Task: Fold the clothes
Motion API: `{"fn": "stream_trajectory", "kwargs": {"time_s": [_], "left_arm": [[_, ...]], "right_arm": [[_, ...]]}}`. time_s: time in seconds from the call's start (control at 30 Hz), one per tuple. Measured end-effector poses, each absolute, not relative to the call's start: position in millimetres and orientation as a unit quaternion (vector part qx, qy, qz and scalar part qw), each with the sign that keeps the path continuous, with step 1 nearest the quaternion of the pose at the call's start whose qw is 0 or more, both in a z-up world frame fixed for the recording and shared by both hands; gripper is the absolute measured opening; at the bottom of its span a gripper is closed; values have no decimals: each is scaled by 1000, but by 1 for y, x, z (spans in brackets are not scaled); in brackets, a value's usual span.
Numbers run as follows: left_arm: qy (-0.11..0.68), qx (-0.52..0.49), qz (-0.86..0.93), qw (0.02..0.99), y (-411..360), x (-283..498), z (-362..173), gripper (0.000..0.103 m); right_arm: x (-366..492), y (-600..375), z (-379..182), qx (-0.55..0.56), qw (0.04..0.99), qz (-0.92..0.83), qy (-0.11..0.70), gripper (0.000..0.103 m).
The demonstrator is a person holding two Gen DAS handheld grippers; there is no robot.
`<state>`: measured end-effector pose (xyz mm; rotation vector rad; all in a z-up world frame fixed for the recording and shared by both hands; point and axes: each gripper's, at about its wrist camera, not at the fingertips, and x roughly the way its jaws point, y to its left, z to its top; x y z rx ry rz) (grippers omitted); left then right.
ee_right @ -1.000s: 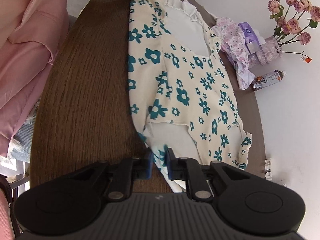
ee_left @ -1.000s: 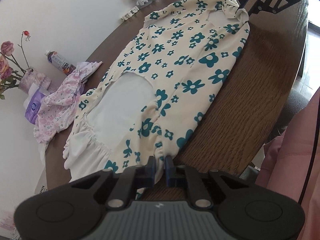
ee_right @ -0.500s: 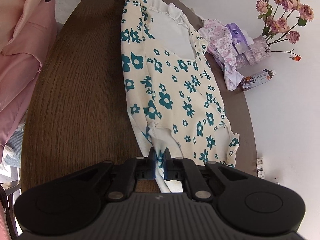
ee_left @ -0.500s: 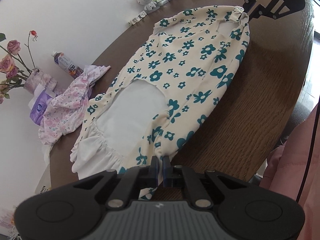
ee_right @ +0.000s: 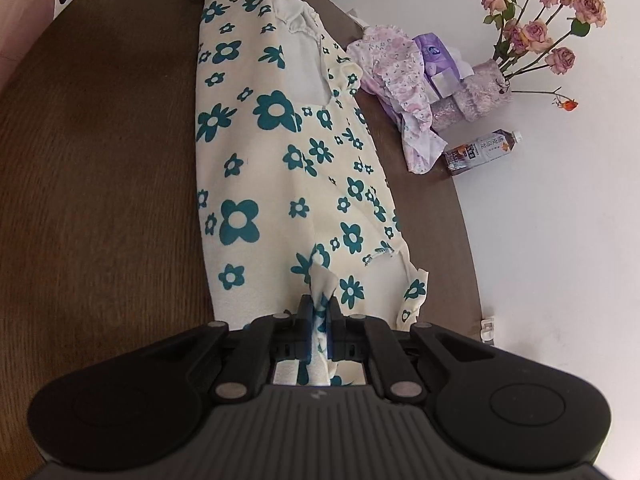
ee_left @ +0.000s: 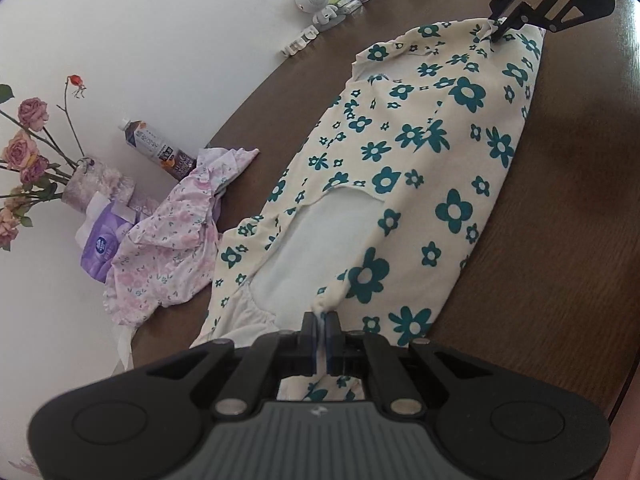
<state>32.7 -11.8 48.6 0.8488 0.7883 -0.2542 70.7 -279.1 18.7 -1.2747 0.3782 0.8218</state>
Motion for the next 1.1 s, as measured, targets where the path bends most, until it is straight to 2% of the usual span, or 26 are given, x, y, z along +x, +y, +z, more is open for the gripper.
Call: {"fn": "stream_trajectory", "kwargs": {"time_s": [0.2,0.57,0.63,0.7,0.77,0.93,1.1], "left_arm": [[387,393,-136,823,-4,64,36,4],[402,366,-139,828,4,80,26,15],[401,352,-134,835,6,79,28,20],[396,329,-123,848,10,77,33,28],[386,298,-105,867,15,72,41,31],[349,199,-86,912,32,45,67,36],[355,165,-86,916,34,35,59,35]], "right_arm": [[99,-272,8,-567,705,377,199,5],[117,-270,-3,-543,711,387,223,6],[119,-272,-3,-535,718,385,224,9],[121,-276,0,-517,733,381,224,17],[122,-285,10,-482,761,373,224,25],[111,-315,40,-366,830,363,215,26],[99,-315,42,-321,847,368,211,32]]}}
